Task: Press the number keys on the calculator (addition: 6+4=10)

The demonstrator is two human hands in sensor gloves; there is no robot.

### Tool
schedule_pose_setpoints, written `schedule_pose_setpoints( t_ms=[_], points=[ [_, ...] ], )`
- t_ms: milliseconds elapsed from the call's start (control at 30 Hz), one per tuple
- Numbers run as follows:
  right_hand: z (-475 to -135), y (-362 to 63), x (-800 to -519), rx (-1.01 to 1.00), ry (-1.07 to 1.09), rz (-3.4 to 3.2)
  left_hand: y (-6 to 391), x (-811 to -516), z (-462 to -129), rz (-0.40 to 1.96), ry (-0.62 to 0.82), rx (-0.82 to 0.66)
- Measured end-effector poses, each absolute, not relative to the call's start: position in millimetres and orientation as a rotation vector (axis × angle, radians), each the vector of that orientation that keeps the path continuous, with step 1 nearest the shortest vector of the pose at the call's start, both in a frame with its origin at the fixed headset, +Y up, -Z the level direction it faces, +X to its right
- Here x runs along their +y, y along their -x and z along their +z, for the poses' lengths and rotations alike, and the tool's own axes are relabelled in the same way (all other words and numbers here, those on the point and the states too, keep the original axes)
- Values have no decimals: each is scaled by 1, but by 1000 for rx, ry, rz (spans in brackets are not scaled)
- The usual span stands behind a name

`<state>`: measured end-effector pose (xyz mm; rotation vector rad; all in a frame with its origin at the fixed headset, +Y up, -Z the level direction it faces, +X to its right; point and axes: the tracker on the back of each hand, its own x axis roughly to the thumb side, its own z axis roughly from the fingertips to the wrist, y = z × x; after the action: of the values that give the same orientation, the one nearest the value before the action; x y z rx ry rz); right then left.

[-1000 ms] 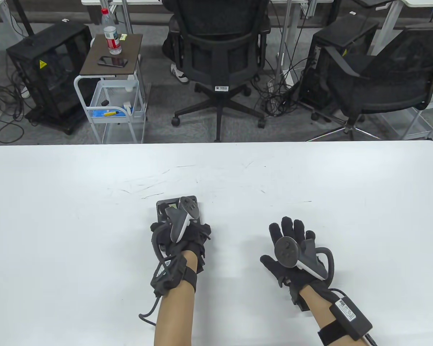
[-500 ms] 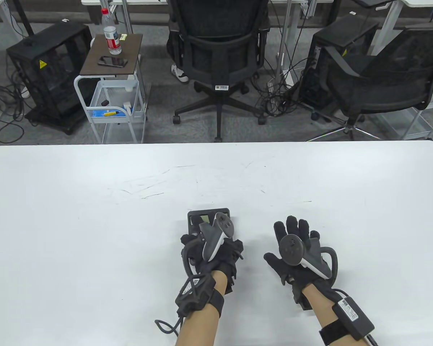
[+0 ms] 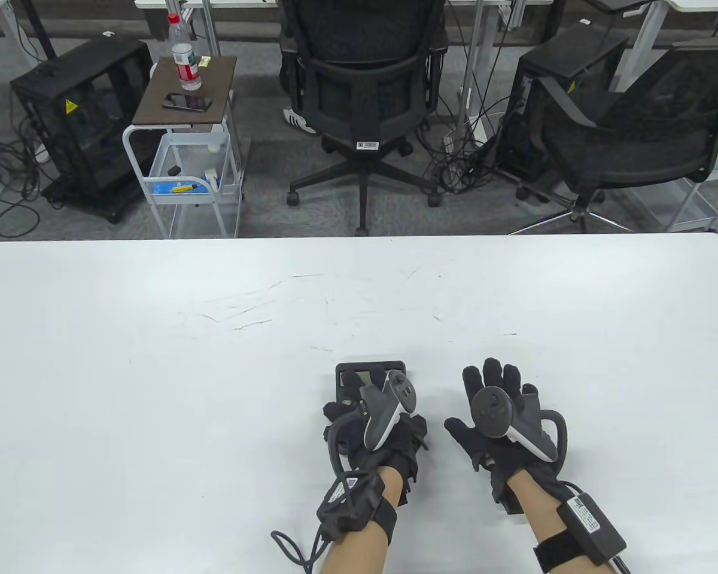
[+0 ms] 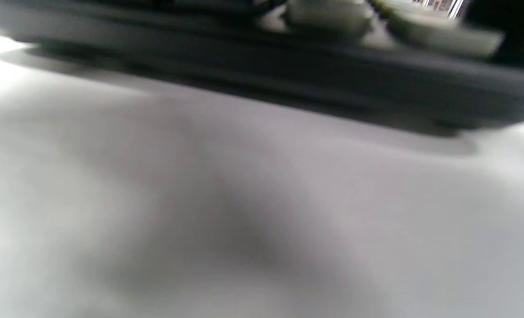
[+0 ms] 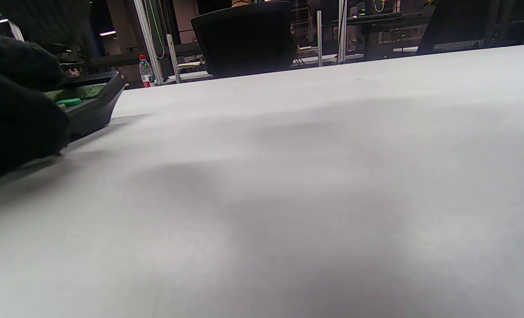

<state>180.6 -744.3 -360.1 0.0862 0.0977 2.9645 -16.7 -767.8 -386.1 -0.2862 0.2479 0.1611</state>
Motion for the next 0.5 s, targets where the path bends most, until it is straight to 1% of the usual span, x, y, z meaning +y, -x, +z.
schedule_pose_setpoints(
  t_ms=[200,367,433,500],
  points=[
    [-359,-179,-745,105,-94,2972,21,-764,-385,156,341,247],
    [-359,-178,-745,116,-99,2969,33,-756,-384,213,366,226],
    [-359,-177,-746,122,-103,2973,43,-748,-383,225,344,205],
    [-360,-175,-747,131,-106,2970,55,-739,-382,240,287,164]
  ],
)
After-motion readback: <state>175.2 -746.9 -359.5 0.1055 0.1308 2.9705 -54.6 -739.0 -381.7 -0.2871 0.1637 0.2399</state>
